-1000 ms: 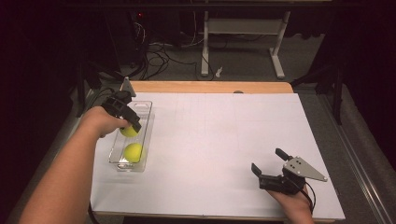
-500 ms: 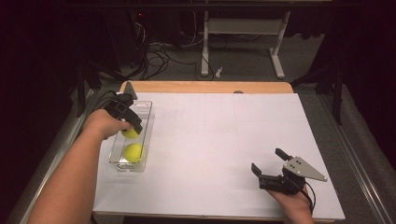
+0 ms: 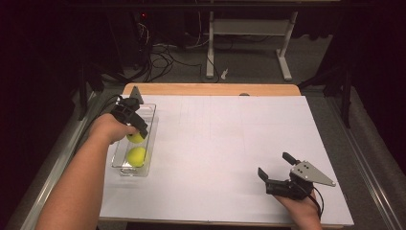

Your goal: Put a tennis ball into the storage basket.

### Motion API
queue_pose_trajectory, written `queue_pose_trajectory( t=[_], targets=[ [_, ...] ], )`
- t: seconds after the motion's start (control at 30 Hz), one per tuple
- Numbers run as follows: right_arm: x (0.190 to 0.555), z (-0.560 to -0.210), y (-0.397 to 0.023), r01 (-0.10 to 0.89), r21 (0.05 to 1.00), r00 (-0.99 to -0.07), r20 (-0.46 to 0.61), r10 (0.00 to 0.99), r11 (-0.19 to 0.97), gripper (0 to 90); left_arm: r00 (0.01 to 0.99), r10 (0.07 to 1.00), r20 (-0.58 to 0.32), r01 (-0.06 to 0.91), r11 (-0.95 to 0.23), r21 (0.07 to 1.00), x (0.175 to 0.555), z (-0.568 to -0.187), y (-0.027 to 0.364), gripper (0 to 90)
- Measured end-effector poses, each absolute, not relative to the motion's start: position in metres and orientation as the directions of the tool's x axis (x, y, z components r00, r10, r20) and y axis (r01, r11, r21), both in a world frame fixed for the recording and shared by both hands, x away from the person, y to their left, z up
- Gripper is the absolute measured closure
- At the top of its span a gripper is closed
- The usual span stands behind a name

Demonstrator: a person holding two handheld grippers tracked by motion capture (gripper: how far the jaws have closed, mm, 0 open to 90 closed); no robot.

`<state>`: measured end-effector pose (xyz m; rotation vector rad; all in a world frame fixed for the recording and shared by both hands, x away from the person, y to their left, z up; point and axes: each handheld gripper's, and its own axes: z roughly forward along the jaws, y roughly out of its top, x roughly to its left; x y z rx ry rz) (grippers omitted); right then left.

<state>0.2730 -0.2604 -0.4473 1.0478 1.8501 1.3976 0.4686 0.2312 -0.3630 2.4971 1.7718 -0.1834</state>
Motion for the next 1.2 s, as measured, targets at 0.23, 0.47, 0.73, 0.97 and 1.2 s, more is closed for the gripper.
queue_pose_trajectory(
  t=[0.23,0.47,0.73,0.97,1.2],
  targets=[
    [0.273,-0.447,-0.260,0.239,0.961,-0.517,0.005,0.856,0.139,0.2,0.325,0.935,-0.141,0.944,-0.330,-0.016,0.469,-0.367,0.232,26.9],
    [0.273,-0.448,-0.260,0.241,0.960,-0.518,0.004,0.855,0.142,0.2,0.325,0.935,-0.140,0.944,-0.329,-0.003,0.468,-0.365,0.232,26.7],
    [0.273,-0.447,-0.259,0.242,0.960,-0.518,0.005,0.855,0.141,0.2,0.319,0.937,-0.139,0.947,-0.322,0.000,0.467,-0.362,0.232,26.7],
    [0.273,-0.447,-0.260,0.235,0.962,-0.519,0.002,0.855,0.140,0.2,0.367,0.922,-0.123,0.930,-0.365,0.041,0.465,-0.353,0.227,6.3],
    [0.273,-0.447,-0.259,0.236,0.962,-0.520,0.002,0.854,0.141,0.2,0.376,0.916,-0.139,0.926,-0.376,0.032,0.463,-0.350,0.223,0.9]
  ],
)
